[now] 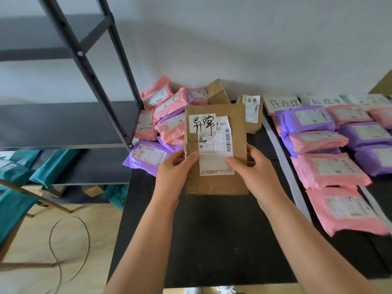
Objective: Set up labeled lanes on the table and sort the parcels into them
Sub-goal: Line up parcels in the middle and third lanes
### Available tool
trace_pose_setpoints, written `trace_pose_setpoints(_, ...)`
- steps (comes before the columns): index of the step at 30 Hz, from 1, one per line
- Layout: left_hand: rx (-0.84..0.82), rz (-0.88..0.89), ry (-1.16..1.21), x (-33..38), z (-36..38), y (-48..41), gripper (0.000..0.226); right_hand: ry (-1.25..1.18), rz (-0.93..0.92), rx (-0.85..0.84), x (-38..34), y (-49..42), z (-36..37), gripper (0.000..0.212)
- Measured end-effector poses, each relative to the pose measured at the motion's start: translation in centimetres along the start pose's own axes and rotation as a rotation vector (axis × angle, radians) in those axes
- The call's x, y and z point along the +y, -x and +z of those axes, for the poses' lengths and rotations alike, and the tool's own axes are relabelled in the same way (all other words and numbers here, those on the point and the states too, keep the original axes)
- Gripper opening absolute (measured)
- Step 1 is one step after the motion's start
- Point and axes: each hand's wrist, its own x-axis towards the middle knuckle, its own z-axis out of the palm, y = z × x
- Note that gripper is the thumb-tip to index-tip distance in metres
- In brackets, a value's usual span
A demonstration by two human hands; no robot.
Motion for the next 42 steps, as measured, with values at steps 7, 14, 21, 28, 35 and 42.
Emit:
trace_pose_setpoints(7, 0.03, 0.105, 0.066, 3.4, -1.5, 0.9, 0.045, -0.117, -0.149, 0.028, -3.6, 0.9, -0.6, 0.039)
trace_pose_setpoints(14, 0.037, 0.245, 0.017, 5.2, -2.9, 1.9, 0.038, -0.256, -0.225, 0.054, -4.8, 1.4, -0.8, 0.037)
trace_pose_setpoints(21, 0.01, 0.297, 0.03, 6.4, -3.6, 2.4, 0.038, -0.334, -0.293, 0.111, -5.9, 2.0, -1.1, 0.035)
trace_pose_setpoints(28, -0.004, 0.249, 0.016, 6.6, -4.0, 2.7, 0.041, -0.364, -0.279, 0.1, -6.1, 2.6, -0.9, 0.054)
trace_pose_setpoints(35, -0.003, 0.191, 0.024, 6.4, -3.9, 3.3, 0.031, -0.345, -0.216, 0.099, -6.3, 3.1, -1.4, 0.057)
trace_pose_setpoints(42, 0.004, 0.18, 0.0, 6.1, -3.9, 3.5, 0.036, -0.313, -0.181, 0.056, -5.9, 3.6, -1.8, 0.054)
